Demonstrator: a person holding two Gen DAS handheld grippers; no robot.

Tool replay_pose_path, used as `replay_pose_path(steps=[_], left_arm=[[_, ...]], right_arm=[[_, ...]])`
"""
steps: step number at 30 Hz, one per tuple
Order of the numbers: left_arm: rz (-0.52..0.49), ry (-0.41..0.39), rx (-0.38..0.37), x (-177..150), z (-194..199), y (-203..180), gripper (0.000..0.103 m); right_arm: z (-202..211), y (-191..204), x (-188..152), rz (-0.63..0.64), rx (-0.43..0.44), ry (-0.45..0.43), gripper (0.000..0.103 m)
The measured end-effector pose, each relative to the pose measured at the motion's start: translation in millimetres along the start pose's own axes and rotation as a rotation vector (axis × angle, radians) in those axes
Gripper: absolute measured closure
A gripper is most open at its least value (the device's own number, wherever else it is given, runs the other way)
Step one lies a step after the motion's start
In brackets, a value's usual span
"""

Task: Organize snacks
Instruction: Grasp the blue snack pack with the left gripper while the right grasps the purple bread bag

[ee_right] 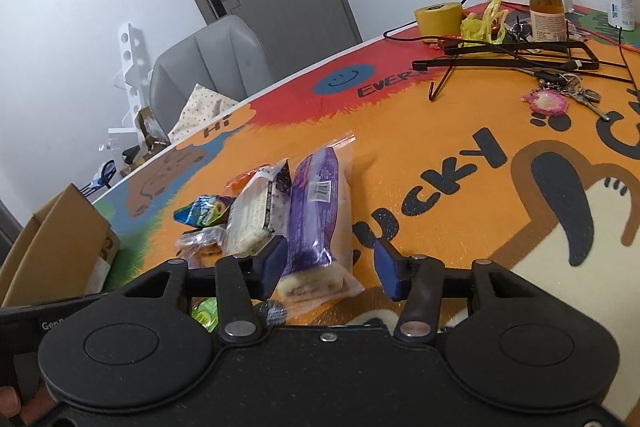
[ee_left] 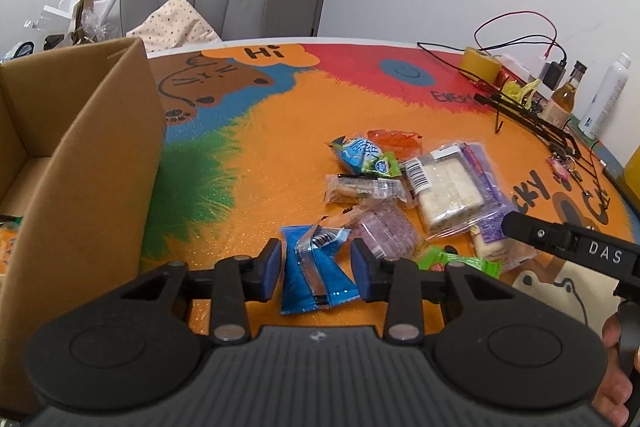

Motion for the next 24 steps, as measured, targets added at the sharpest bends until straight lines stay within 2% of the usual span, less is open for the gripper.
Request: replay_pose_path(steps=[7,12,16,17,19,24], left_arm=[[-0.023,0.009,0.007,-2,-11,-4,0.066],[-0.045,0.003,0.006,-3,-12,-5,0.066],[-0.067,-0.004,0.016,-5,-11,-7,0.066],[-0.068,-0.006,0.015,-6,-11,-8,0.066],[-0.064,-0.010,0.009,-7,-9,-8,0.070],[-0.039,-0.005,-0.016,-8,-4,-5,0.073]], right_arm=[[-13,8,-1,0.032,-0.004,0.022,0.051],[-16,16,-3,0.094,-0.033,0.018,0.047],[-15,20,-7,0.155,-0.051,0.020,0.046],[-14,21,-8,0.163,-0.053,0.020,0.048],[-11,19,-8,0.178,-0.065,0.020,0.060],[0,14,-12,0.155,-0.046,0.022,0.066]])
Point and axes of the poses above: each gripper's, at about its wrist camera, not at the fingertips, and z roughly against the way its jaws point, y to its left, x to its top, the point moved 8 cm from there along -z, roughly the way its jaws point, and after that the axes turned 1 degree about -z, right-handed, at the moved point
